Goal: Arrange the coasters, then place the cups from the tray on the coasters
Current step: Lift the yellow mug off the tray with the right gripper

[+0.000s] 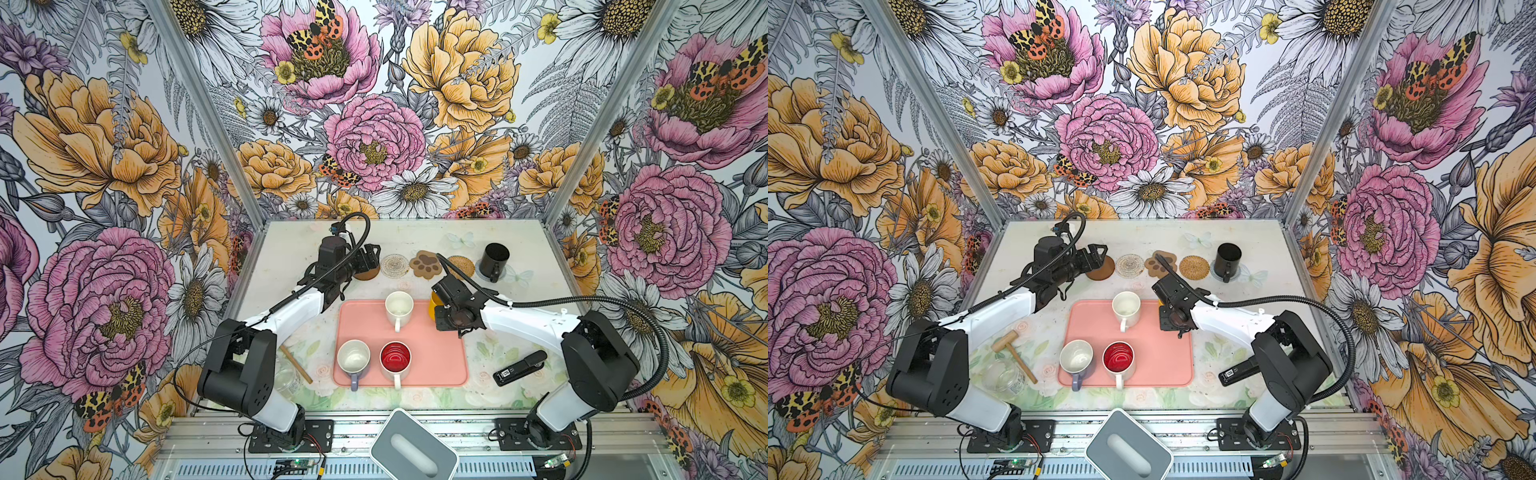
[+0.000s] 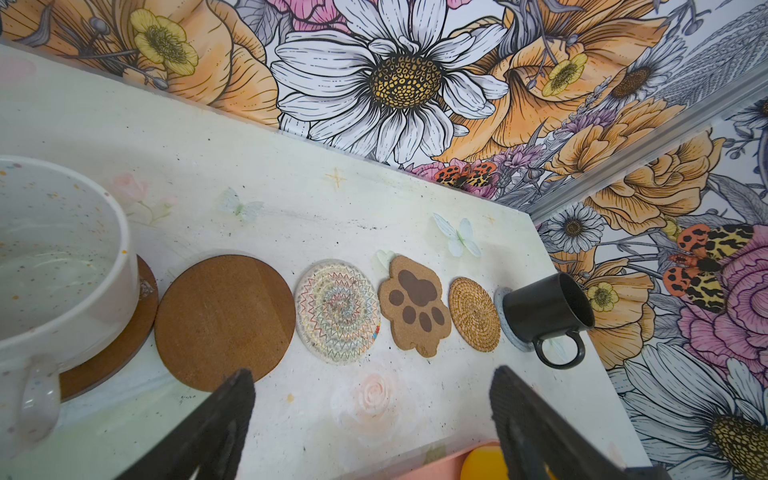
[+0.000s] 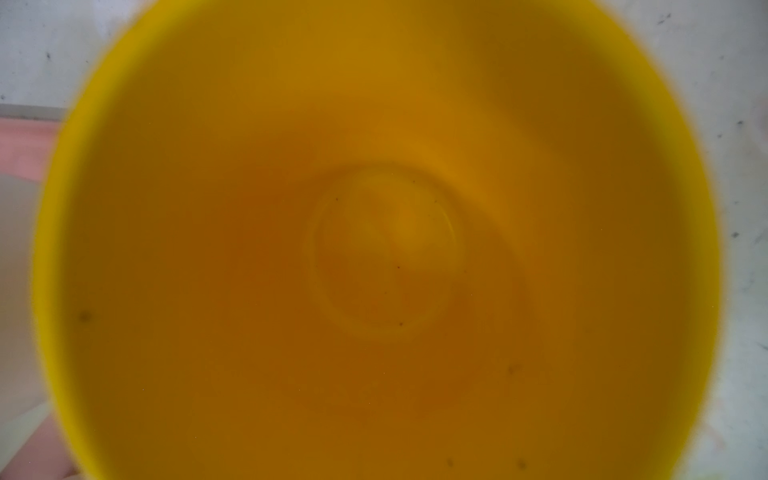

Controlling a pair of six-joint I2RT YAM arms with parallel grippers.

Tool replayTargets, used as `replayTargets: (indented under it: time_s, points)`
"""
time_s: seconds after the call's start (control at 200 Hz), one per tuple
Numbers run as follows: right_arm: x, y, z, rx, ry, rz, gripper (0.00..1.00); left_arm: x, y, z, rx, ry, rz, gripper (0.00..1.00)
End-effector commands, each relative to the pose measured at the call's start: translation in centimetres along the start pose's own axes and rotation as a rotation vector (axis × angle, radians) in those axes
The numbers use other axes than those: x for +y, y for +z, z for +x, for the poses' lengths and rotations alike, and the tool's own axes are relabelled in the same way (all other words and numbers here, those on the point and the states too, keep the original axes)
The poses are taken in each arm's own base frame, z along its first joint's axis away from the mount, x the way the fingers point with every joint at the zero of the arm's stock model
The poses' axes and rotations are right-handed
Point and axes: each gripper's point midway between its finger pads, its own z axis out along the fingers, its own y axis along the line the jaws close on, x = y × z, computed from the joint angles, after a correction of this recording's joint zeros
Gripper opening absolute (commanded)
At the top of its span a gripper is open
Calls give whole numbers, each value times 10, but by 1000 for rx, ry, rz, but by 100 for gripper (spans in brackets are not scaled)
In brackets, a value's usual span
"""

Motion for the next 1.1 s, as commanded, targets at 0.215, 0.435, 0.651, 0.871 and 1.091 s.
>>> replayTargets:
  time_s: [0.215,0.435,0.651,0.871,1.091]
  points:
    - [-4,-25,-27,-157,1,31,0,-1,1,-6,-18,-8,17,90]
    - [-5,-33,-33,-190,-3,38,0,-1,0,-6,-19,-9,19,90]
    - [-6,-40,-41,-223,-9,44,0,-1,0,-6,-19,-10,19,90]
    - [-6,-48,-56,-259,-23,43,0,-2,-1,-6,-18,-12,21,90]
    - [-11,-54,-74,-295,-15,37,0,-3,-4,-7,-23,-9,22,90]
